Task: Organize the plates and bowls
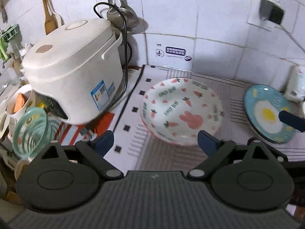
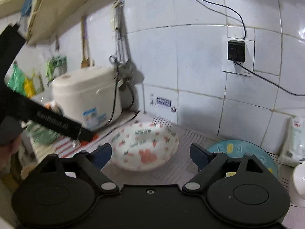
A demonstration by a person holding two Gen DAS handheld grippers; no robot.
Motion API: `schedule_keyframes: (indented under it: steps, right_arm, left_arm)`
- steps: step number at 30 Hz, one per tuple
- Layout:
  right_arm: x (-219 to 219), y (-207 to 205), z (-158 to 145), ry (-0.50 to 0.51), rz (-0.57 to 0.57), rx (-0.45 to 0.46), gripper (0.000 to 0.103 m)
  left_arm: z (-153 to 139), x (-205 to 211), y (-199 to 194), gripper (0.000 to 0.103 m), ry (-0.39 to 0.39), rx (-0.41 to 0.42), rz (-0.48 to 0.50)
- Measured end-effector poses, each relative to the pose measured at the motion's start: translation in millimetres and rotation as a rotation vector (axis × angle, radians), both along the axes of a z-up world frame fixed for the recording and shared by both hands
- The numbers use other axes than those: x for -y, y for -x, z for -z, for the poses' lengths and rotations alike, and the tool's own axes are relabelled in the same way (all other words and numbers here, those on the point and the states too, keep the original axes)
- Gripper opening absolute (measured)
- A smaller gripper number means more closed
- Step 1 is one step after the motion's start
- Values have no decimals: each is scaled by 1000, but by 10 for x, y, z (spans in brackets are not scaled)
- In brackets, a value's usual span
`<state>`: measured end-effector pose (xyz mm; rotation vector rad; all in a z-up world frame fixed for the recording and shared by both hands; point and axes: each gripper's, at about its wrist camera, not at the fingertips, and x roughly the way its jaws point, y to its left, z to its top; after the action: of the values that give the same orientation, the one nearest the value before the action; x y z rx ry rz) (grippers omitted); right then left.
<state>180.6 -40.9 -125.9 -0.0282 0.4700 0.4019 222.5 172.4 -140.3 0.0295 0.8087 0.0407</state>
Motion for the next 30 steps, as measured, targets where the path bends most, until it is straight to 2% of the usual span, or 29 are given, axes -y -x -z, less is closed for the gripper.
schedule_keyframes:
  steps: [5,9,15,17,18,19,20,21,24,25,26,28,30]
  right_arm:
    - [-105,-458,352,-80,34,-85,91]
    - [-165,-775,670,-125,78,-176,91]
    - [-194,-1077,982,-185,125,-287,89]
    - [-184,-1163,1057,-224,139,-320,81]
    - [-188,-1197,1083,-233,144,-339,78]
    - [-196,-1236,1104,-244,144,-357,69]
    - [-211,-1265,1119,-256,138,-369,61]
    - [-221,-1278,1125,-263,136,-376,58]
    - [-242,-1319,1146,-268,155,-382,51]
    - [-229,-1316,1150,-276,168,-386,44]
    - [-208,-1319,1154,-277,182,-390,31]
    - [-148,-1320,1179,-289,220,-400,16]
    - [-80,-1328,1194,-335,245,-413,14]
  left_arm:
    - [355,-173,-442,96,-9,-18,24]
    - [627,-363,-768,96,76,-41,27]
    - [872,-520,-1092,93,147,-101,17]
    - [920,-532,-1165,92,159,-116,42]
    - [940,-533,-1198,88,162,-123,52]
    - [959,-536,-1225,85,168,-129,64]
    - [976,-542,-1243,76,172,-136,72]
    - [998,-544,-1269,64,172,-147,78]
    - [1079,-566,-1328,44,168,-181,86]
    - [1113,-574,-1334,40,176,-183,96]
    - [1135,-582,-1333,36,188,-186,109]
    - [1177,-585,-1306,36,196,-167,140]
    - [1183,-566,-1286,34,181,-148,164]
